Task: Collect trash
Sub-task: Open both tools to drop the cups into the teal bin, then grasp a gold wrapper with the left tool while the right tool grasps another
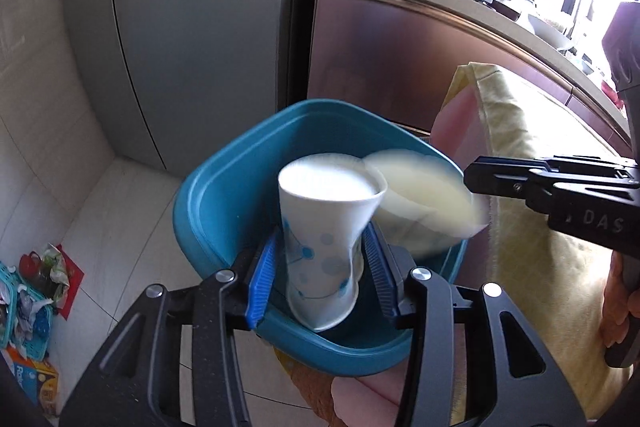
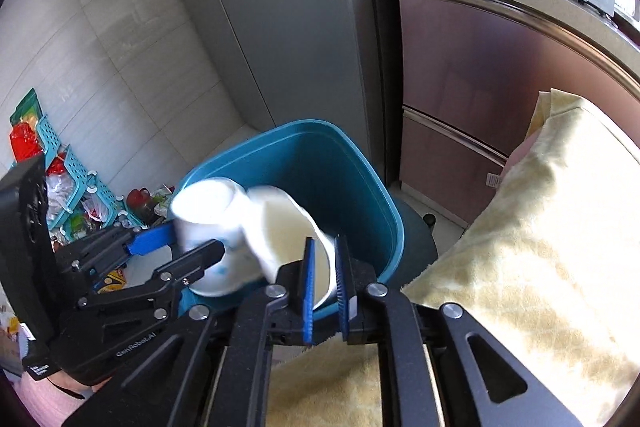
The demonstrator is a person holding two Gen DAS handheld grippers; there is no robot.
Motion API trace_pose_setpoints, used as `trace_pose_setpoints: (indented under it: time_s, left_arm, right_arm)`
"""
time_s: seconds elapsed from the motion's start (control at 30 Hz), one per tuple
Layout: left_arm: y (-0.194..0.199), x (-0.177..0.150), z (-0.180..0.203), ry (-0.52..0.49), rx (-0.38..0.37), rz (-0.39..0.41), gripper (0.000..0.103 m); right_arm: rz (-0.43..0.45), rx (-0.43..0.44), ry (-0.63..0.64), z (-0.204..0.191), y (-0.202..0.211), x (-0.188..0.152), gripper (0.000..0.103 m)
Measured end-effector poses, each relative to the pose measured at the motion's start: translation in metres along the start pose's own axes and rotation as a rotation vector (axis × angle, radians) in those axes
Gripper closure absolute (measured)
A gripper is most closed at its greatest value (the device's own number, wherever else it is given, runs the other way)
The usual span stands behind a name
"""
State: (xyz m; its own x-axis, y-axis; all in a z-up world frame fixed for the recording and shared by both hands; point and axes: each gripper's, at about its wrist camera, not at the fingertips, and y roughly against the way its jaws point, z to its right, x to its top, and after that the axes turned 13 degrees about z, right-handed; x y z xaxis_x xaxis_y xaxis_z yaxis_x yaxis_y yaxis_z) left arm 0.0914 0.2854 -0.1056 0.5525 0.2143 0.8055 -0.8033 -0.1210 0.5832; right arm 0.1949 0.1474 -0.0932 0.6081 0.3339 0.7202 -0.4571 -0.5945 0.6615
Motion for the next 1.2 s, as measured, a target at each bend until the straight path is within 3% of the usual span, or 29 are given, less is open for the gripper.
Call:
trace_pose_setpoints:
  time_s: [0.2, 0.4, 0.47, 0.67, 0.9, 1.2]
  left_arm:
    - [0.0, -0.005, 0.002, 0.005, 0.002, 0.003, 0.059]
    - [0.039, 0.003, 0.026, -0.05, -0.058, 0.127, 0.039]
    - [0.053, 0.004, 0.042, -0.072, -0.116, 0.159, 0.033]
    - [0.091, 0.0, 0.104, -0.173, -0.329, 0.218, 0.03]
    - [0.108, -0.022, 0.187, -0.265, -0.611, 0.15, 0.03]
    - [0.125, -0.062, 0.281, -0.376, -0.848, 0.025, 0.03]
  right_arm:
    - [0.027, 0.01, -0.032, 0.007, 0.011, -0.004, 0.087]
    - [0.105, 0.038, -0.058, 0.018, 0.062, -0.014, 0.07]
    - [0.146, 0.027, -0.049, 0.02, 0.089, -0.02, 0.062]
    - [0.262, -0.05, -0.04, 0.035, 0.172, -0.05, 0.055]
    - [0.346, -0.2, -0.152, 0.077, 0.263, -0.101, 0.054]
    - [0.385, -0.485, -0.313, 0.136, 0.349, -0.171, 0.053]
